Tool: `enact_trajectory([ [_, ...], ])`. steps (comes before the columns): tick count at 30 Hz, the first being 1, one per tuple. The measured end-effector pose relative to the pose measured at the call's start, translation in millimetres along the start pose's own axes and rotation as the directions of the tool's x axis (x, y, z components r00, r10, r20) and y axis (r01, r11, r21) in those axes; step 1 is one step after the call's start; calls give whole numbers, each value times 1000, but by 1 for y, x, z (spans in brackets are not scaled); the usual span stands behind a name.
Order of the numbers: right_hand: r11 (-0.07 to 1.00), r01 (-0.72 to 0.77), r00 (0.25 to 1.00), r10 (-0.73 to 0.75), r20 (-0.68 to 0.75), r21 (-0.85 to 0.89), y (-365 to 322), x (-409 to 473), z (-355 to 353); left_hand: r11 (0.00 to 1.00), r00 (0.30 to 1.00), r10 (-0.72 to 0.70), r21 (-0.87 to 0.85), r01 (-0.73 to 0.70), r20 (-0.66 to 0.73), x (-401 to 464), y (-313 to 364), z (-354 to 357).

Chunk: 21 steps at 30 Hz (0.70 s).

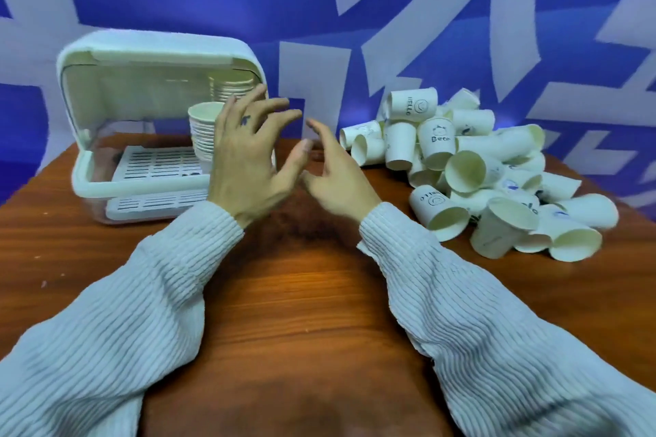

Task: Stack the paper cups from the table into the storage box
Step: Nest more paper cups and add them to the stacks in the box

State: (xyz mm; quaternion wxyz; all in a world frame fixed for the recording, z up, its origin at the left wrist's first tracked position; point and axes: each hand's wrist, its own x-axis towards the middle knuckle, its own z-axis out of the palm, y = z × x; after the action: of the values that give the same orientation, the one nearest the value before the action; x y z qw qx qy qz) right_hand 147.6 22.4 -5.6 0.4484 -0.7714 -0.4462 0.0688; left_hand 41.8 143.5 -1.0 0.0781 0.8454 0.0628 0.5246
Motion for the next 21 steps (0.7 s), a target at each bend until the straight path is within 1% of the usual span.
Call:
enact_trajectory([
  [2,1000,-14,1000,14,-16,-18,11,-17,-18,995,993,67,-86,-59,92,-12,24,13],
  [4,998,-15,1000,13,-20,-64,23,-33,-33,986,975,112,-143,-85,192,-25,41,26],
  [5,994,-7,999,4,-34,-105,29,-41,-40,982,966,117,-172,-78,230,-31,47,31],
  [7,963,-18,991,-18,-132,-269,39,-57,-58,975,951,116,-215,-54,288,-38,59,41],
  [8,921,-45,981,-32,-191,-388,43,-65,-69,972,941,119,-229,-46,316,-40,65,45],
  [9,848,-88,972,-42,-231,-523,48,-73,-81,969,930,128,-242,-44,345,-41,71,48],
  [11,602,-156,971,-53,-234,-783,60,-85,-101,963,908,155,-266,-51,389,-42,84,54],
  [12,494,-161,977,-45,-210,-854,63,-90,-109,959,897,164,-279,-48,411,-42,91,57],
  [13,435,-163,982,-17,-189,-886,67,-93,-114,956,886,166,-291,-37,433,-41,99,59],
  [14,412,-168,983,8,-181,-895,69,-98,-118,953,875,165,-303,-22,456,-41,105,63],
  [15,424,-175,982,6,-191,-888,70,-101,-121,950,865,165,-313,-10,475,-40,110,68],
  [16,470,-184,974,-30,-224,-863,70,-104,-122,948,856,165,-319,0,490,-40,114,72],
  [17,559,-196,954,-81,-289,-805,68,-107,-121,947,848,165,-321,6,504,-40,118,77],
  [18,673,-201,931,-95,-353,-712,65,-110,-119,947,842,170,-320,4,512,-41,121,81],
  [19,782,-194,920,-65,-386,-592,61,-112,-117,950,836,179,-314,-9,518,-42,123,85],
  [20,862,-181,927,-11,-375,-473,57,-114,-114,952,830,189,-304,-24,524,-44,125,87],
  [21,903,-174,940,34,-338,-392,55,-115,-112,954,823,196,-299,-34,533,-47,127,89],
])
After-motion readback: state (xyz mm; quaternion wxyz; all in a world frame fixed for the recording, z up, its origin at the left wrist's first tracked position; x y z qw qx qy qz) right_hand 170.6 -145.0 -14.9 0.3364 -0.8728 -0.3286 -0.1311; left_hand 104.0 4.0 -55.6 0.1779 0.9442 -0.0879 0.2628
